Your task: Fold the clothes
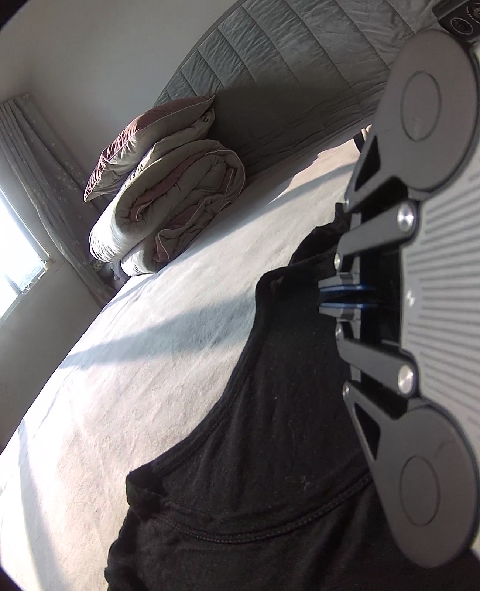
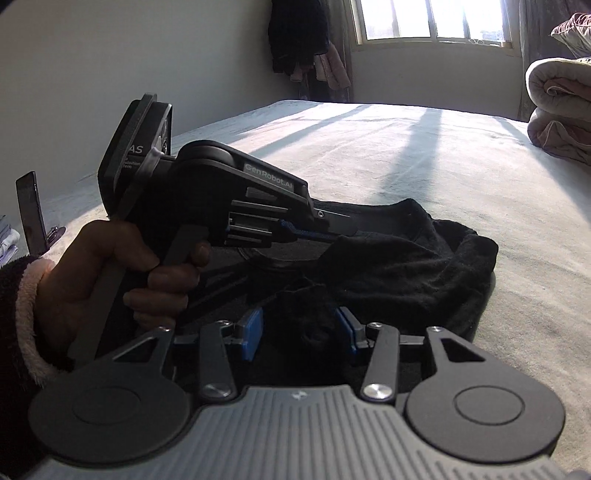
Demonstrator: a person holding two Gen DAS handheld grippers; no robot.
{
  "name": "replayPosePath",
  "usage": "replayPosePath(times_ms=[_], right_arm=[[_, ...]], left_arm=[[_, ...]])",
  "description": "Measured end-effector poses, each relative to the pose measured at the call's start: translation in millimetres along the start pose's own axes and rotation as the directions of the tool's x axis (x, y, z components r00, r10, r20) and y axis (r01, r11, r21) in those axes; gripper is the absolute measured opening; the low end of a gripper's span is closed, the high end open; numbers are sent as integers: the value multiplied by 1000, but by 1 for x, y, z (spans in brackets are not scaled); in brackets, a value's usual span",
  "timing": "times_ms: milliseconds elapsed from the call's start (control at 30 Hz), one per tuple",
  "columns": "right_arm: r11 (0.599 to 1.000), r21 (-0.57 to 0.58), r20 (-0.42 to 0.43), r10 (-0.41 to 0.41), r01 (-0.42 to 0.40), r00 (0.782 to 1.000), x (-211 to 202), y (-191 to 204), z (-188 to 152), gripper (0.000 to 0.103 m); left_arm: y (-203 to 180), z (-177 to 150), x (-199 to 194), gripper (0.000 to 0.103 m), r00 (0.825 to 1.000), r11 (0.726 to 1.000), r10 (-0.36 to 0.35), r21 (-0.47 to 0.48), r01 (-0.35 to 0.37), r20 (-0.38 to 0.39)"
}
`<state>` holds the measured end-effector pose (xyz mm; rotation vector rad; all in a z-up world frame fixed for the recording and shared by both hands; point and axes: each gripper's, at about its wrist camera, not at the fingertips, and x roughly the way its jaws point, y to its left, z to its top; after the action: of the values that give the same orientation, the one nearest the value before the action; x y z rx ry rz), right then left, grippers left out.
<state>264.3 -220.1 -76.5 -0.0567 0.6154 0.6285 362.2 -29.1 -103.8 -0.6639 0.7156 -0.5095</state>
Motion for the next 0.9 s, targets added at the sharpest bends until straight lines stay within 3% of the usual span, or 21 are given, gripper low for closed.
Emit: replayPosePath(times_ms=[100,167,267,333,433,633,900], right_arm=[[1000,-15,16,-4,4,1000,2,2,0,48],[1000,-24,38,1,0,999,2,5,0,48],[998,-62,32,-11,13,999,7,11,0,41],[995,-93,11,-30,31,1000,13,15,-1,29],[996,-81,27,-38,40,999,12,10,1,10],[1000,-2,122,-21,22,992,-12,-13,7,8],[999,26,157,23,-27,987,-18,-13,10,8]], left_arm=[[6,3,3,7,999,999,-33,-31,32,-23],[5,4,2,29,999,999,-45,-27,45,-19],[4,6,2,34,999,999,-45,-26,45,-11],[3,5,5,30,999,999,-41,-29,41,-5],[-3,3,4,0,1000,1000,-21,18,20,15],[-17,8,-16,0,993,996,-47,80,39,104],[-17,13,-26,0,992,992,32,119,-47,124]])
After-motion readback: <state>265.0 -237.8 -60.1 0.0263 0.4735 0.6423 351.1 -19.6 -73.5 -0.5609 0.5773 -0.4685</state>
